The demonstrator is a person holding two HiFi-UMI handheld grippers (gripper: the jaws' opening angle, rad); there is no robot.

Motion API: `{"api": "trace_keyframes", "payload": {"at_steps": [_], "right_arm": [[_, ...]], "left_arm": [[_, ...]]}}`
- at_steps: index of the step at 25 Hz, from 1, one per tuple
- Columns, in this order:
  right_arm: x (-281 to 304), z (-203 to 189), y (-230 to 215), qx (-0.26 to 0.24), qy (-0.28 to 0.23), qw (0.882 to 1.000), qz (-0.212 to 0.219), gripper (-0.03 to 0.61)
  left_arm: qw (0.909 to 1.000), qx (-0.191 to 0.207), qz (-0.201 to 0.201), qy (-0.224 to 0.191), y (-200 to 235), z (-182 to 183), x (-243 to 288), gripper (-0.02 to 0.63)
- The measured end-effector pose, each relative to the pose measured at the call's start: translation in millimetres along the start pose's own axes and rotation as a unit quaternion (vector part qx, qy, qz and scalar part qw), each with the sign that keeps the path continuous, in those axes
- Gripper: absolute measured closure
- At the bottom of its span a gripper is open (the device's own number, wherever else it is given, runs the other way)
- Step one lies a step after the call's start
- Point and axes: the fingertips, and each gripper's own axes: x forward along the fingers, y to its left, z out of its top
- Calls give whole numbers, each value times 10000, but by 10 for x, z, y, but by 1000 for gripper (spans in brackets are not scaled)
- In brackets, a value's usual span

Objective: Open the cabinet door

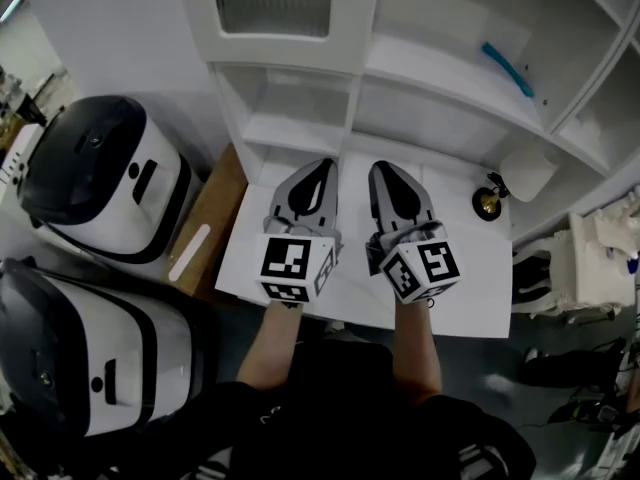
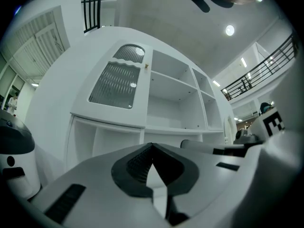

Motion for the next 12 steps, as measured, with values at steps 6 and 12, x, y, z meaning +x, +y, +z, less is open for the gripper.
{"api": "trace_keyframes", "payload": {"at_steps": [6, 12], "right_arm": [[255, 114, -96, -41, -92, 9992, 381, 557], [508, 315, -175, -154, -326, 9971, 671, 540]], "left_arm": [[9996, 75, 257, -86, 112, 61, 202, 603], [9983, 212, 512, -206, 232, 169, 352, 603]]}}
